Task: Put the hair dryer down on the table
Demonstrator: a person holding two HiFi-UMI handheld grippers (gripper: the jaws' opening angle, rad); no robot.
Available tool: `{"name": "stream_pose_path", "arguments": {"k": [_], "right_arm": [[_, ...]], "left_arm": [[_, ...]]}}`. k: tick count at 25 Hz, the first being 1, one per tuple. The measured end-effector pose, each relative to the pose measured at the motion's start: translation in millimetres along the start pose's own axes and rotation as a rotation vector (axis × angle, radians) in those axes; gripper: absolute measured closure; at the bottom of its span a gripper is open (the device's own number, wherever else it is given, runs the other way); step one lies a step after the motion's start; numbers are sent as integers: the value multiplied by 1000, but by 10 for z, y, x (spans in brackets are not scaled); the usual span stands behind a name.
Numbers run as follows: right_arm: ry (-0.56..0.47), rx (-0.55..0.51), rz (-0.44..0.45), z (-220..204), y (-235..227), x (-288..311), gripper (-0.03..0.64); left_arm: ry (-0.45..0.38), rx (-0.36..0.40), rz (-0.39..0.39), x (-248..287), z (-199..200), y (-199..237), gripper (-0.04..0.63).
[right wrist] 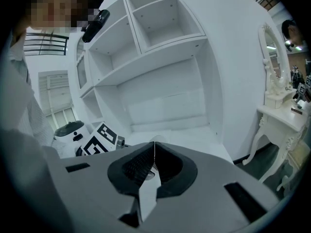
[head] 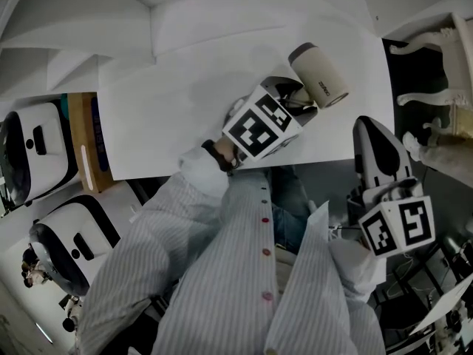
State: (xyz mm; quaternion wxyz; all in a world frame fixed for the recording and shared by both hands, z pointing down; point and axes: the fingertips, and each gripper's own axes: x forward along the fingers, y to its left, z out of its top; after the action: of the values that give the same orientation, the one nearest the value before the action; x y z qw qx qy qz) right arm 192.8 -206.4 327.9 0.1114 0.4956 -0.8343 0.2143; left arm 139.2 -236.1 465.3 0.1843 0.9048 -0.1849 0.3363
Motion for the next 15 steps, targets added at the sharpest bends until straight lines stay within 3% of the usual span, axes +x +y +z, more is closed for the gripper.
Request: {"name": "stream_pose_path", "arguments": {"k": [9,15], "right_arm": [[38,28,3,-165,-89,119,604],[57,43,-1,-272,-141,126,604]], "left_arm": [[105,14,11,353,-311,92,376],[129,11,5,508,-404,74,376]]}}
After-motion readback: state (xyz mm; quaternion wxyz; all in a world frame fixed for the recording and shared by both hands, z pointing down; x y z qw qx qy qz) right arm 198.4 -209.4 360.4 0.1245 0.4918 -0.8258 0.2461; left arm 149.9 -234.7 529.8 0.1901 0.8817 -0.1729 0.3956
